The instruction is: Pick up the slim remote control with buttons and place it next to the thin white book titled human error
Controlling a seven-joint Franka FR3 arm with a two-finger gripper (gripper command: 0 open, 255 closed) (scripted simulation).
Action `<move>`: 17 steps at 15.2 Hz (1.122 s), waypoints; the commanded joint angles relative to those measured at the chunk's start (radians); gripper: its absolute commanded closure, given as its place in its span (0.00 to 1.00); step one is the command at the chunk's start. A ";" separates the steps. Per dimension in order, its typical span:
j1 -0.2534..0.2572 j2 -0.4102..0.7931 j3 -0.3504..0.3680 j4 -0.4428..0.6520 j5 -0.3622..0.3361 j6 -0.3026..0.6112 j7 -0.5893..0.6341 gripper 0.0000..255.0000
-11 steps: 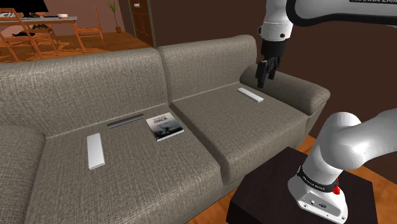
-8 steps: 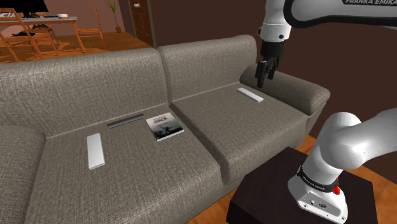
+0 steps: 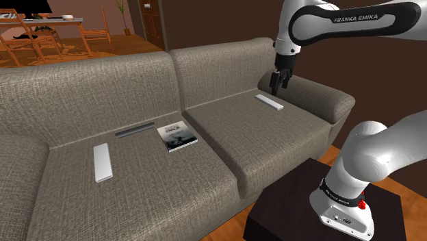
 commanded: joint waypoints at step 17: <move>-0.062 0.524 -0.312 0.181 0.040 0.385 -0.338 0.00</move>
